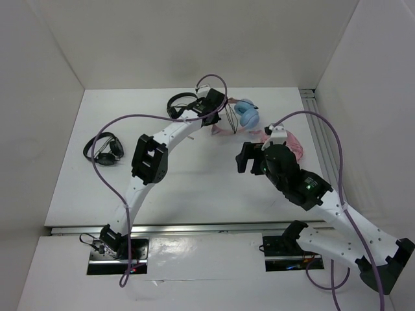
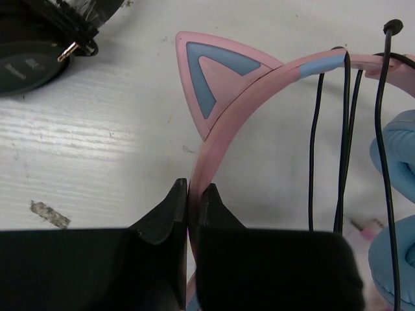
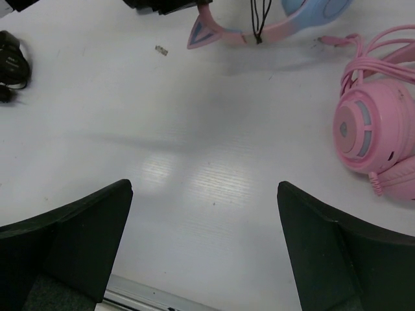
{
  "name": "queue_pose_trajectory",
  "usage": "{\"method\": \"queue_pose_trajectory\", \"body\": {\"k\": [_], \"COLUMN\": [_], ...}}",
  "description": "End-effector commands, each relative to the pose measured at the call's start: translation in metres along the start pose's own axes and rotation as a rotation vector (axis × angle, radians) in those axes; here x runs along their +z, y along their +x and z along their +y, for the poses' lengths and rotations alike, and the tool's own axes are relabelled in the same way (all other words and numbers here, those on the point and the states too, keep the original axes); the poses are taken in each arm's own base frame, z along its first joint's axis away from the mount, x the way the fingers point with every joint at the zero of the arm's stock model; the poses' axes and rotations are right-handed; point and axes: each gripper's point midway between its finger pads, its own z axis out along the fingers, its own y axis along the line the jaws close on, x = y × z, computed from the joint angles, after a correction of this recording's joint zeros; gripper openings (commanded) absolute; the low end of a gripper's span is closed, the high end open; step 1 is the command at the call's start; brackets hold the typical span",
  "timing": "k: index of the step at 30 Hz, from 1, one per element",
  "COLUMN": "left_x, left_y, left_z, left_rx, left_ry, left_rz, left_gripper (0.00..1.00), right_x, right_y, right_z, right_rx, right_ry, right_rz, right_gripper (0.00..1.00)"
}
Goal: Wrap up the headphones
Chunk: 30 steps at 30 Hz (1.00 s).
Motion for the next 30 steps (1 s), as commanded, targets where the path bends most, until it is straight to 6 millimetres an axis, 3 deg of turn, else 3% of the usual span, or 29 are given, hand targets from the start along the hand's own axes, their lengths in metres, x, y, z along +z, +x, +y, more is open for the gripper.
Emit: {"method": "queue_pose_trajectory", "body": {"k": [1,5,10,13,14,18,22,23,25,27,29,30], "left_x": [-0.008,0.007,0.022,0.026,0.032,0.038,0.051,0.052,0.056,0.058,0.059,0.053], "left_y": [-0.033,-0.04,-0.037,-0.052,-0.042,-0.046,-0.033,-0.041,-0.029,-0.033,-0.03,-0.039], "left_z": [-0.021,-0.027,-0.016,-0.02,-0.024,-0.031,-0.045,-0.048,-0.053,-0.05,-0.051,-0.055], "left_rx": [-0.278,-0.337,-0.44,-0.472,-0.464,-0.484,-0.472,-0.471,-0.469,-0.489,-0.489,-0.498], "left_ry": [0.048,0.045,-0.019,-0.002,0.0,0.031,0.103,0.134,0.162,0.162,0.171,0.188], "left_rz": [-0.089,-0.136,-0.18,-0.249,-0.242,-0.264,-0.225,-0.231,-0.183,-0.18,-0.174,-0.188], "left_gripper": [0.0,0.0,0.0,0.0,0.0,0.0,0.02,0.14,0.4,0.99,1.0,1.0], "right_x": [-0.003,-0.006,-0.009,-0.014,-0.016,-0.022,-0.028,-0.027,-0.027,-0.025,-0.025,-0.028], "right_y": [0.013,0.016,0.025,0.028,0.026,0.027,0.023,0.027,0.027,0.03,0.03,0.029], "right_z": [0.005,0.018,0.027,0.032,0.032,0.035,0.037,0.035,0.035,0.034,0.034,0.035], "right_rx": [0.003,0.003,-0.006,-0.008,0.007,-0.002,0.001,-0.003,-0.003,-0.007,-0.007,-0.003], "right_ry": [-0.027,-0.077,-0.113,-0.133,-0.138,-0.153,-0.169,-0.164,-0.164,-0.16,-0.16,-0.173], "right_rz": [0.031,0.044,0.067,0.075,0.068,0.076,0.066,0.074,0.074,0.081,0.081,0.078], "right_gripper": [1.0,1.0,1.0,1.0,1.0,1.0,1.0,1.0,1.0,1.0,1.0,1.0]}}
